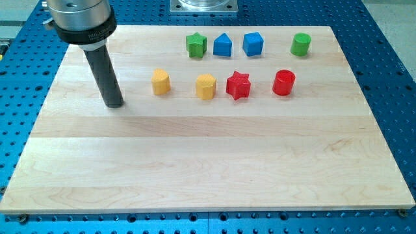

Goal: Move the heart left to the green star

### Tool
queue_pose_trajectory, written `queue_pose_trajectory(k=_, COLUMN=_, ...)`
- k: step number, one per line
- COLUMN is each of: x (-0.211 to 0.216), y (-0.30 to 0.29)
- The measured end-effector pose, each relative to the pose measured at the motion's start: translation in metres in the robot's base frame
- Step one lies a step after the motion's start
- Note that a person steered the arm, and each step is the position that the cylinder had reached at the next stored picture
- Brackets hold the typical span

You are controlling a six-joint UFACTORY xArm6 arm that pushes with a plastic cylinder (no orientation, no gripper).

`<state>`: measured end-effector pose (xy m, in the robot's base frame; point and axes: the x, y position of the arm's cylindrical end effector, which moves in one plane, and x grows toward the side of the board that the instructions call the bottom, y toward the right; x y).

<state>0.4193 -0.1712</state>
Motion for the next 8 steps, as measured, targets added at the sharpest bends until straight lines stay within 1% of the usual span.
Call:
queue_pose_trajectory(k=1, x=-0.045, y=0.0)
queue_pose_trajectory(k=2, x=-0.038, y=-0.004)
queue_pose_trajectory(k=3, x=0.017, y=0.048)
queue_pose_trajectory(k=4, x=-0.04, y=0.075)
queue_pose_trajectory(k=5, x=-0.047, y=0.081)
queue_pose_trajectory(k=6, x=-0.034, y=0.126)
queue_pose_trajectory(k=7, x=-0.063, y=0.125)
queue_pose_trajectory(k=8, x=-0.066, y=0.013)
